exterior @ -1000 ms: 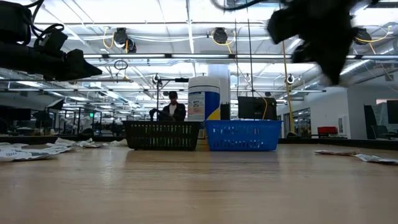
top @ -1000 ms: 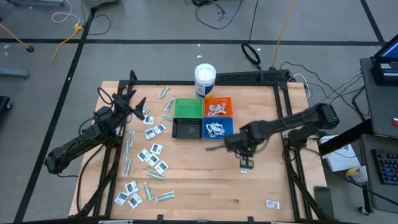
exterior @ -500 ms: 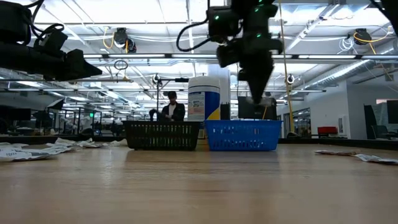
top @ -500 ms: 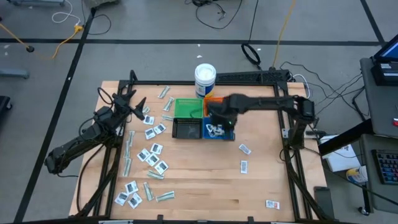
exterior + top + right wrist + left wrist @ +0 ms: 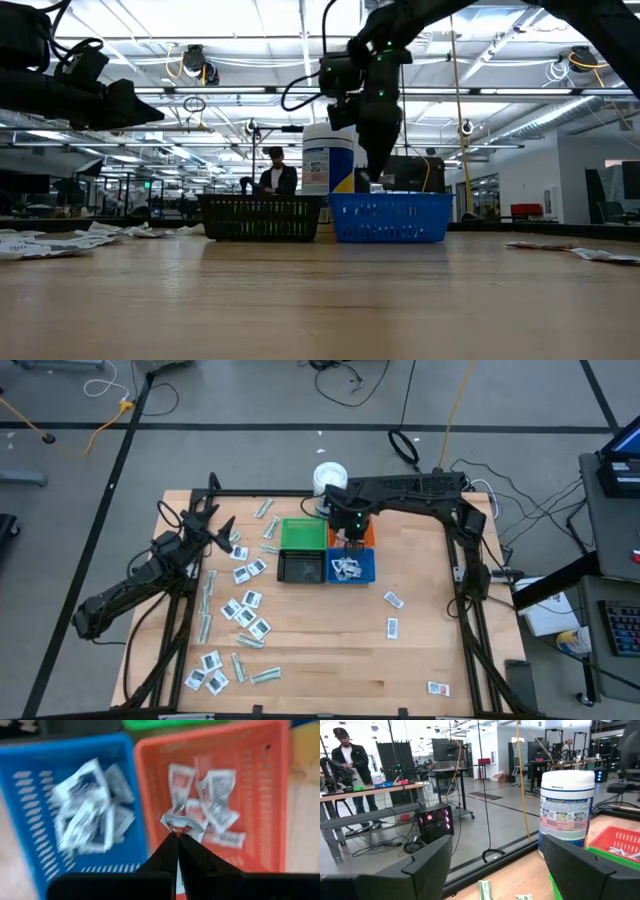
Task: Pick & Place First Aid Supplies
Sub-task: Put the orange ointment pack into the orange basket
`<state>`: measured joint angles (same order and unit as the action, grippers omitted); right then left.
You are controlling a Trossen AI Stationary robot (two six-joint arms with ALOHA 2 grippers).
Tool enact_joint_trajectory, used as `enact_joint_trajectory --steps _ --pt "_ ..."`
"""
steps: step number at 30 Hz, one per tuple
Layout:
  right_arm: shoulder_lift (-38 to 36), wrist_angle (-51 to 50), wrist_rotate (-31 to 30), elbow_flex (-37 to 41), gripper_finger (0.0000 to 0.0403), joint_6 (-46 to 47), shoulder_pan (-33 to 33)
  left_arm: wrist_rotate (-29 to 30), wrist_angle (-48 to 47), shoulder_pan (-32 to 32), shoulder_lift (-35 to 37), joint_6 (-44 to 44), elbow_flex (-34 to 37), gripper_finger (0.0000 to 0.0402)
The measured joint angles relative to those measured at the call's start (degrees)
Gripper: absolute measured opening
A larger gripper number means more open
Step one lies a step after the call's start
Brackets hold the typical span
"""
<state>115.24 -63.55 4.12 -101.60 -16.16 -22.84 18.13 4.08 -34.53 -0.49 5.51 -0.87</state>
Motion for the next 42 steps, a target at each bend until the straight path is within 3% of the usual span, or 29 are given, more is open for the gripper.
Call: enact_joint_trajectory --steps 6,13,18,21,31,42 --pt "3.4 3.2 -1.7 0.0 0.0002 -0.8 -0.5 0.0 0.0 0.0 0.0 0.0 0.0 0.0308" --pt "5.1 5.4 -8.3 0.1 0.0002 -1.8 -0.5 0.0 0.0 0.0 0.0 0.0 0.0 0.0308" --pt "5.1 6.7 -8.7 0.1 0.001 -2.1 -0.5 0.0 0.0 0.0 0.0 0.0 0.0 0.0308" --pt "5.0 6.1 -8.5 0.1 0.0033 -0.2 -0.5 0.0 0.0 0.0 0.0 0.0 0.0 0.0308" --pt "4.2 3.9 -8.5 0.2 0.0165 5.3 -0.1 0.0 0.0 0.0 0.0 0.0 0.0 0.0308" --pt "-4.1 -15.2 -8.4 0.1 0.0181 21.0 5.3 0.0 0.0 0.0 0.0 0.0 0.0 0.0308"
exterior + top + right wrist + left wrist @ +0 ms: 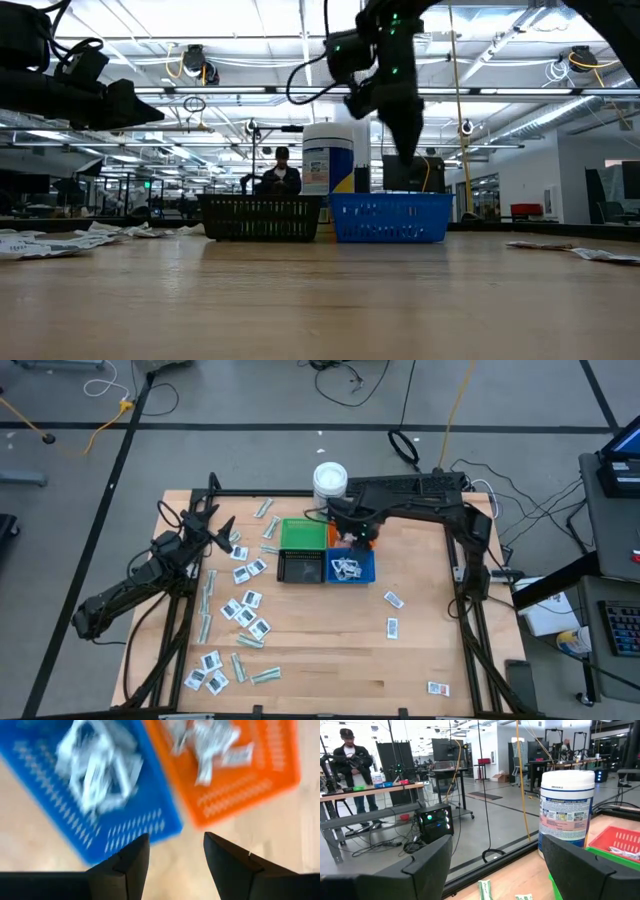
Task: Pick & Place First Aid Supplies
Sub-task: Put the orange ointment pack into the orange basket
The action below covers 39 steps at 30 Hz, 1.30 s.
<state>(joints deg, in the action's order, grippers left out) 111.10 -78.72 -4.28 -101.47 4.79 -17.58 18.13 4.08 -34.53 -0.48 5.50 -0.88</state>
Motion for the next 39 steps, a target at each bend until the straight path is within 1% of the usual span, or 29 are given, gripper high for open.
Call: enact_joint_trajectory --steps 3,8,14,19,23,27,34,39 --pt "-1.4 -4.3 0.0 0.0 0.0181 3.2 2.8 0.0 0.0 0.0 0.0 0.0 0.0 0.0308" --pt "-3.9 -7.9 0.1 0.0 0.0179 8.4 8.2 0.0 0.0 0.0 0.0 0.0 0.0 0.0308" --pt "-5.8 -7.9 0.1 0.0 0.0177 13.8 15.5 0.0 0.0 0.0 0.0 0.0 0.0 0.0308" --pt "-5.7 -8.1 0.1 0.0 0.0177 18.0 22.1 0.0 0.0 0.0 0.0 0.0 0.0 0.0308" --pt "-5.8 -8.2 2.9 0.0 0.0174 18.8 27.6 0.0 0.0 0.0 0.0 0.0 0.0 0.0308" --pt "-5.8 -8.1 3.0 0.0 0.0174 19.3 33.0 0.0 0.0 0.0 0.0 0.0 0.0 0.0308" --pt "-6.6 -7.9 3.1 0.0 0.0173 25.8 43.0 0.0 0.0 0.0 0.0 0.0 0.0 0.0308" --pt "-6.4 -7.7 3.0 0.0 0.0173 32.5 50.0 0.0 0.0 0.0 0.0 0.0 0.0 0.0308"
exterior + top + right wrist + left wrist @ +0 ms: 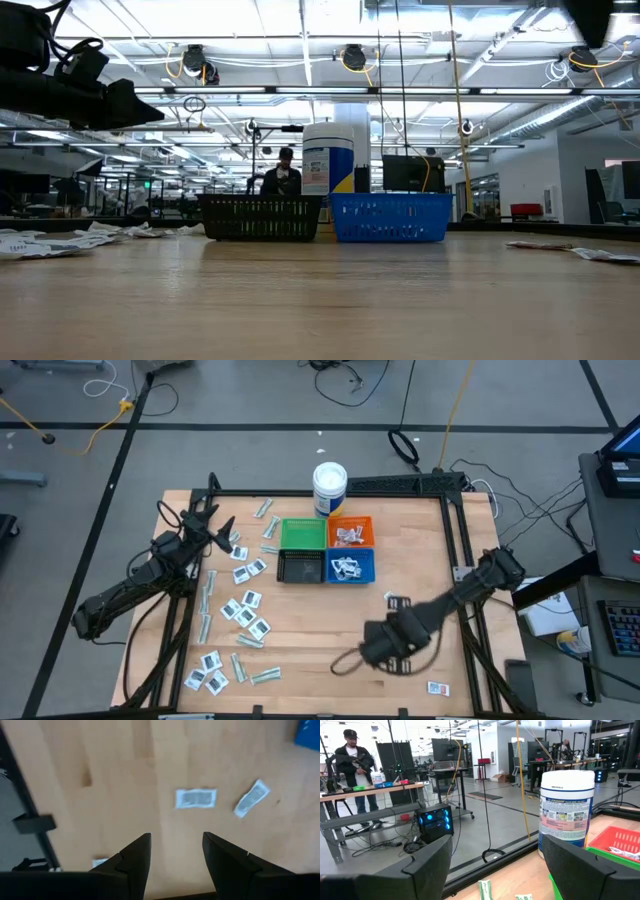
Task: Pick & Place First Aid Supplies
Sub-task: Put the orange ointment pack into the orange basket
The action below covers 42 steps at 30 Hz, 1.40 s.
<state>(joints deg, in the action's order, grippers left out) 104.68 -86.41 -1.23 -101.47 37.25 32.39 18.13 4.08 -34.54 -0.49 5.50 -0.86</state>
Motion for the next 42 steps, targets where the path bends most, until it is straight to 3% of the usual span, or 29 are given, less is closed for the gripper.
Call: enact_joint_trajectory --steps 13,20,29,42 --pt "0.0 0.5 7.6 0.0 0.017 21.0 16.3 0.0 0.0 0.0 0.0 0.0 0.0 0.0308" --pt "0.9 3.6 7.5 1.4 0.0176 27.2 22.0 0.0 0.0 0.0 0.0 0.0 0.0 0.0308" --pt "0.9 20.2 9.0 15.1 0.0222 32.2 25.2 0.0 0.0 0.0 0.0 0.0 0.0 0.0308" --pt "0.9 37.6 8.9 32.1 0.0213 34.1 26.3 0.0 0.0 0.0 0.0 0.0 0.0 0.0308"
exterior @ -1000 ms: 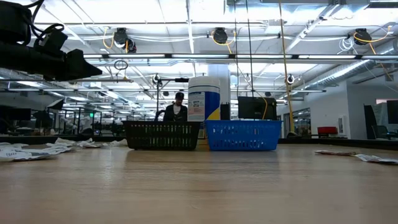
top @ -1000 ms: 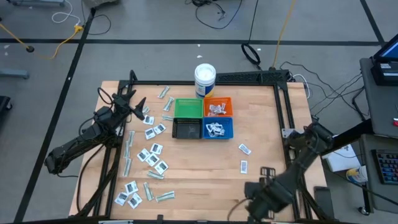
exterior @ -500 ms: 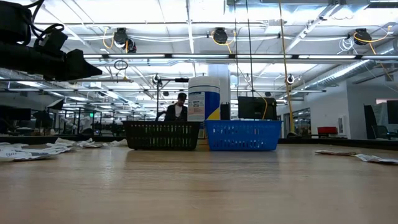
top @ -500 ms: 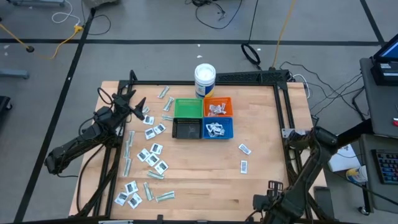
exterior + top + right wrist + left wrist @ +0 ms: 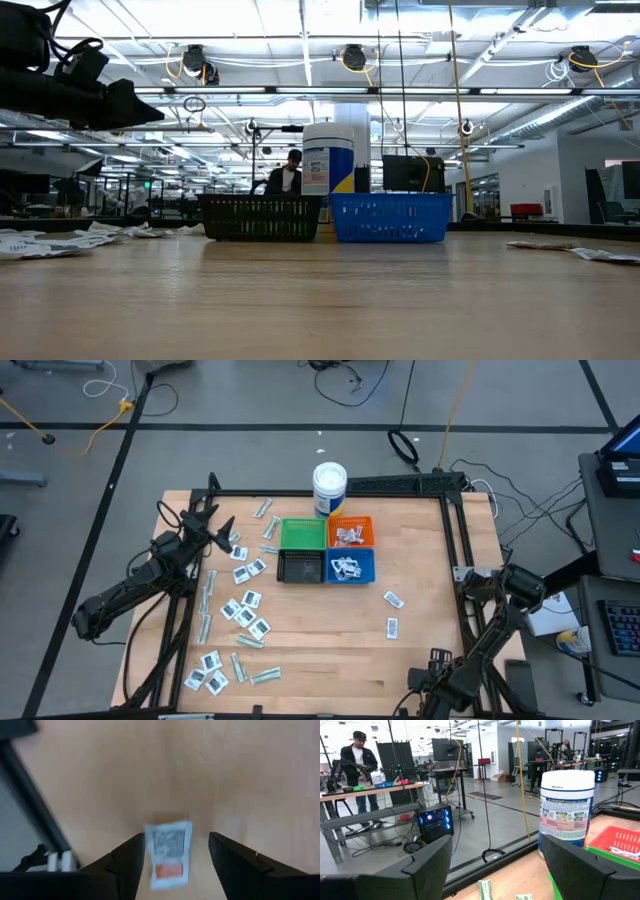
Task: Pick & Place First Aid Supplies
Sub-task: Put the orange ointment pack into the orange basket
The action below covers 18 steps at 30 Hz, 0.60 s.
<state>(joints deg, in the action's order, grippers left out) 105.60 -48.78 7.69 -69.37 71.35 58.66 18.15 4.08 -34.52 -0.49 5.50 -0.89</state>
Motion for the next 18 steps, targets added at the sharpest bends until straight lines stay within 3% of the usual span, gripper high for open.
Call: enact_joint_trajectory --steps 5,9,18 --pt "-0.3 2.3 -0.2 3.0 0.021 0.2 -0.1 0.0 0.0 0.0 0.0 0.0 0.0 0.0308" --pt "-0.3 3.7 -0.3 4.2 0.0183 0.1 -0.1 0.0 0.0 0.0 0.0 0.0 0.0 0.0308" --pt "-0.6 8.4 0.3 5.9 0.0017 1.6 -1.2 0.0 0.0 0.0 0.0 0.0 0.0 0.0308"
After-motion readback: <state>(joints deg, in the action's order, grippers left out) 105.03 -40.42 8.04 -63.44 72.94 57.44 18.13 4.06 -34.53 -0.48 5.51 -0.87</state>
